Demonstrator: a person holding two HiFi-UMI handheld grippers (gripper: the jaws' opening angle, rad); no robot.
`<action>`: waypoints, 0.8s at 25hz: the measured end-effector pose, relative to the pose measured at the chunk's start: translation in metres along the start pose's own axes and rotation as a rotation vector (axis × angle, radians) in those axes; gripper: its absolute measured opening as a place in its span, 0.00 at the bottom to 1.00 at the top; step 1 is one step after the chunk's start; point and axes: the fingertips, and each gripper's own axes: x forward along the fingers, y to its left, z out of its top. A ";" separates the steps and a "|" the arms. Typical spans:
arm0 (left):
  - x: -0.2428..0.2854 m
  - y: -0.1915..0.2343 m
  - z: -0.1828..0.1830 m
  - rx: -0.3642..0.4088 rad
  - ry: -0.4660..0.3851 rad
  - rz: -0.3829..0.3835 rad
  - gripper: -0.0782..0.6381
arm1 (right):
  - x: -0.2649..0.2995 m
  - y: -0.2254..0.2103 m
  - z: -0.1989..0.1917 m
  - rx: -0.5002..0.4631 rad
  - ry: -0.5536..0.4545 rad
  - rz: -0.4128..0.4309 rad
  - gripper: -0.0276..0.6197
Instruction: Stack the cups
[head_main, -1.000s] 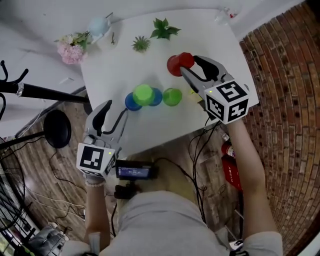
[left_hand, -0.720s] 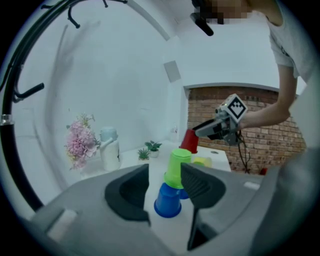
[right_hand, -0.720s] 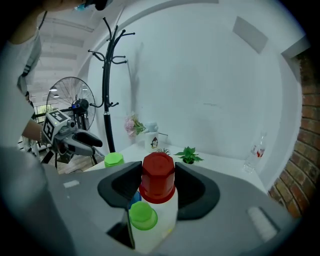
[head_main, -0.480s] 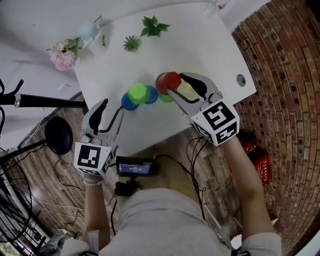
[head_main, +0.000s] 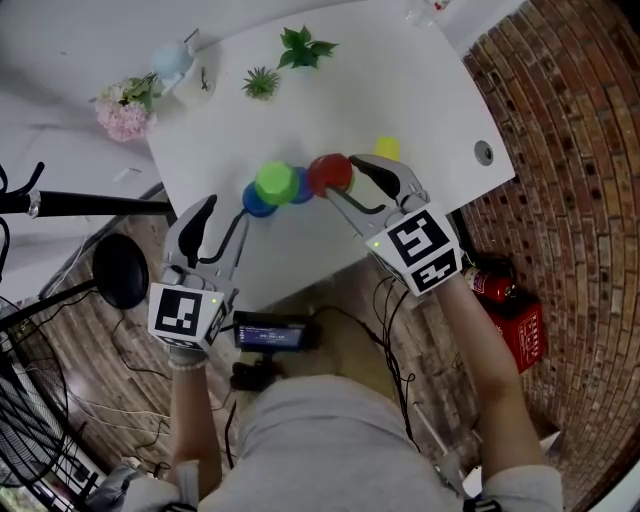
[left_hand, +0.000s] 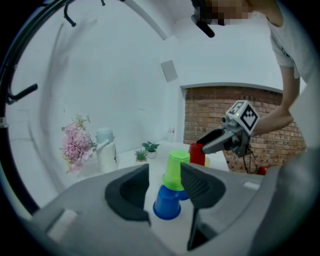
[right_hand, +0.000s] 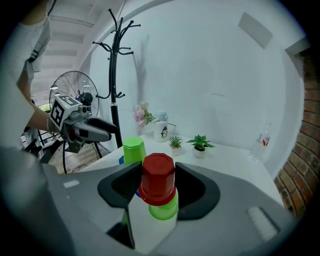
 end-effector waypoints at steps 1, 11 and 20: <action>0.000 0.000 0.000 0.001 -0.001 -0.002 0.37 | 0.000 0.000 0.001 0.006 -0.007 -0.002 0.36; 0.002 -0.002 0.001 0.001 -0.002 0.001 0.37 | -0.023 -0.016 0.007 0.082 -0.076 -0.033 0.37; 0.007 0.000 0.000 -0.005 -0.009 -0.005 0.35 | -0.052 -0.103 -0.029 0.382 -0.075 -0.167 0.29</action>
